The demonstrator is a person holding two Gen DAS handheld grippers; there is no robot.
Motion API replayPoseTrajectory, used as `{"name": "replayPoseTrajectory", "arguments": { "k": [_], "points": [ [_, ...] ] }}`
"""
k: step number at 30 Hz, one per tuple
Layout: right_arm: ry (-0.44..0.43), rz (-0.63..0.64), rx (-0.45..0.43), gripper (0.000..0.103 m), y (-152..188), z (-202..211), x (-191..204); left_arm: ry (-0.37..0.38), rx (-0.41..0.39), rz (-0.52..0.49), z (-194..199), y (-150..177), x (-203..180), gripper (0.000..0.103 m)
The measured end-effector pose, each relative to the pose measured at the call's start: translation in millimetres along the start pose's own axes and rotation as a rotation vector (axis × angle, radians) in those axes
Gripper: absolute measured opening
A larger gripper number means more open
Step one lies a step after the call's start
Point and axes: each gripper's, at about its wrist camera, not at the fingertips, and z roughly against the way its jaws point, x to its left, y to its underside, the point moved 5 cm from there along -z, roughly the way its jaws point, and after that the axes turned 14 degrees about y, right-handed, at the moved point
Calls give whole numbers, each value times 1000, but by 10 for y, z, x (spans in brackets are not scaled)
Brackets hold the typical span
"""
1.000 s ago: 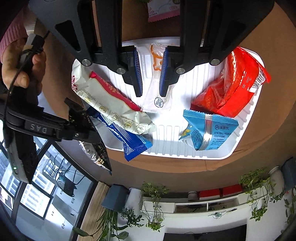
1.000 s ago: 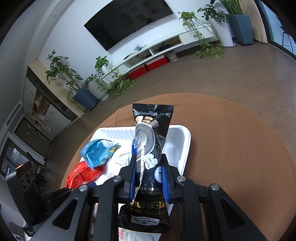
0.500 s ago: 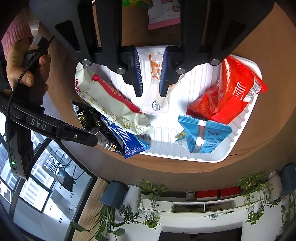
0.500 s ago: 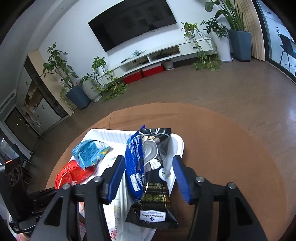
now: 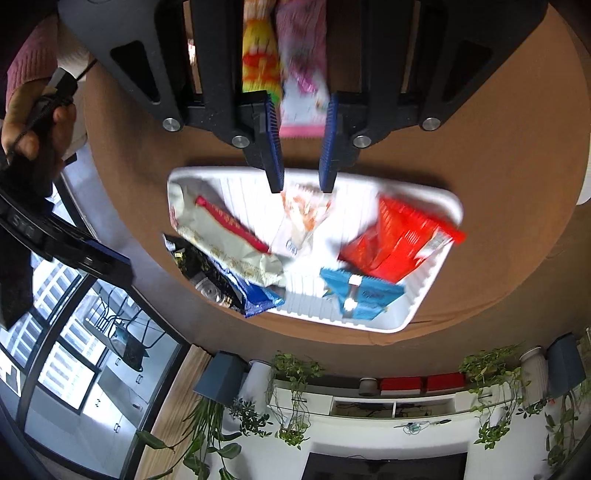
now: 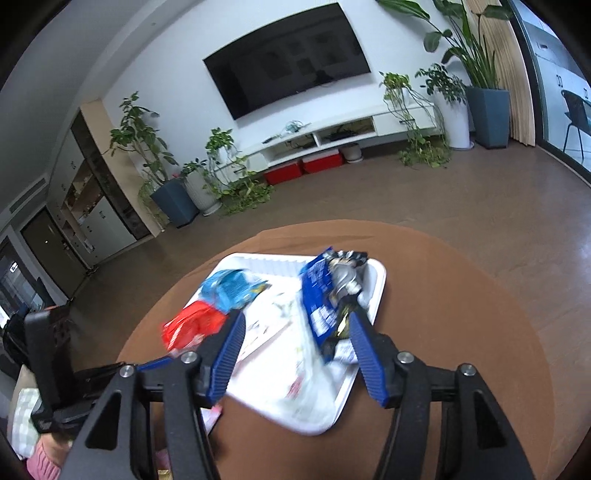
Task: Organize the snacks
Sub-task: 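Place both packets into the white tray and open both grippers, then grasp the pink candy packet with the left gripper while the right grasps the brown-red wrapped candy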
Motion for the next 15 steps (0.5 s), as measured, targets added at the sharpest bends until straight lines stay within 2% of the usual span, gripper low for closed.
{"name": "replayPoseTrajectory", "arguments": {
  "k": [3, 8, 15],
  "points": [
    [-6, 31, -15, 63, 178, 219, 111, -11, -8, 3, 170, 155, 6, 27],
    [-2, 91, -8, 66, 565, 460, 307, -18, 1, 19, 388, 487, 29, 28],
    [17, 182, 86, 66, 1250, 492, 531, -31, 41, 21, 437, 883, -17, 28]
  ]
}}
